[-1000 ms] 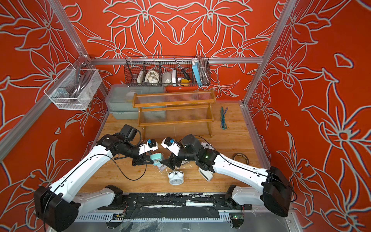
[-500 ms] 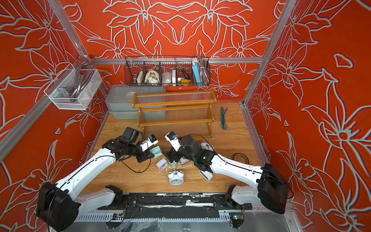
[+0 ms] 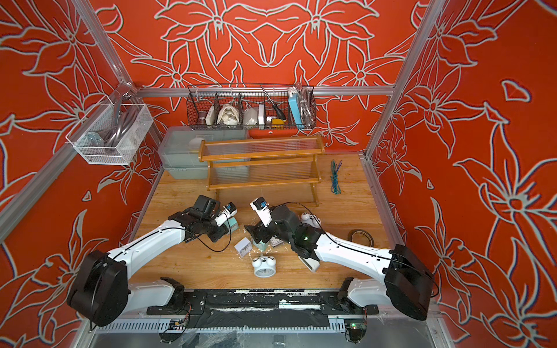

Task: Place the alarm clocks on the shelf by style
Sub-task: Place the alarm at the center of the board, then pick up the alarm from the center of the board.

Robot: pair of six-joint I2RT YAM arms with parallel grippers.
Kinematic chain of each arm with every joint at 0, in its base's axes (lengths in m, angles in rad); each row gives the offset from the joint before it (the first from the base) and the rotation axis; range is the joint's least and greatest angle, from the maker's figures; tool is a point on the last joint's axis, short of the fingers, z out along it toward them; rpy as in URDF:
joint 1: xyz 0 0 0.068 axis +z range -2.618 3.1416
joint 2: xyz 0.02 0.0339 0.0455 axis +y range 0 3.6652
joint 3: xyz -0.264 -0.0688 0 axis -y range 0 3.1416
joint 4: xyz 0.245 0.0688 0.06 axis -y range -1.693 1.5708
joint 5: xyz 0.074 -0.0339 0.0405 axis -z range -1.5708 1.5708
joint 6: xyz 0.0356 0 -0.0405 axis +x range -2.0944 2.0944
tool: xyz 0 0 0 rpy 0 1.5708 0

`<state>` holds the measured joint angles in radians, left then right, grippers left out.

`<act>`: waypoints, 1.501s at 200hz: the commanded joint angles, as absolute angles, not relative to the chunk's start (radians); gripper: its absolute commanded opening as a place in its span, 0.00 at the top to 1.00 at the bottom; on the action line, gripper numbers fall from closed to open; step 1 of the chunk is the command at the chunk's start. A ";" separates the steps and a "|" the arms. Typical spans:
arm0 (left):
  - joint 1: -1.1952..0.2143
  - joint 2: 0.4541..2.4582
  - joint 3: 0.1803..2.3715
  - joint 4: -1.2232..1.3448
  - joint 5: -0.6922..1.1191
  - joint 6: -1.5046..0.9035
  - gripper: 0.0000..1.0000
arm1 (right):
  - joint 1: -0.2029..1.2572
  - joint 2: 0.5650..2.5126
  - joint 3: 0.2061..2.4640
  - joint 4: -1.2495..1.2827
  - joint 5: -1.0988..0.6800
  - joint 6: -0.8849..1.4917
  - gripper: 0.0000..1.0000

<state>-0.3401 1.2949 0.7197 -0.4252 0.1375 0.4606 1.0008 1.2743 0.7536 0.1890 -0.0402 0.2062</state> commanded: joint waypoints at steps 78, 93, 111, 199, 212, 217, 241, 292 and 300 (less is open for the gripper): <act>-0.339 1.279 0.725 -0.447 0.216 0.479 0.52 | 1.006 1.362 0.877 0.024 0.009 0.301 0.08; -0.335 1.265 0.727 -0.459 0.219 0.482 0.51 | 1.006 1.372 0.891 0.006 0.020 0.305 0.07; -0.309 1.227 0.734 -0.481 0.250 0.483 0.49 | 1.006 1.401 0.934 -0.054 0.039 0.313 0.05; -0.004 1.057 0.828 -0.602 0.562 0.386 0.44 | 1.015 1.605 1.116 -0.168 -0.097 0.168 0.05; 0.025 1.054 0.827 -0.584 0.577 0.343 0.44 | 1.025 1.644 1.146 -0.173 -0.111 0.147 0.05; 0.035 1.052 0.825 -0.578 0.577 0.332 0.44 | 1.032 1.661 1.153 -0.171 -0.109 0.140 0.05; 0.066 1.039 0.809 -0.547 0.560 0.305 0.44 | 1.051 1.726 1.175 -0.125 -0.100 0.110 0.06; 0.089 1.028 0.788 -0.532 0.540 0.293 0.44 | 1.054 1.834 1.244 -0.099 -0.121 0.087 0.05; 0.089 1.028 0.786 -0.531 0.537 0.292 0.44 | 1.054 1.851 1.255 -0.099 -0.120 0.089 0.05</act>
<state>0.0807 1.0431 0.7963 -0.5438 0.5285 0.3088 1.0531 1.8118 1.1995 -0.1188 -0.1062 0.1108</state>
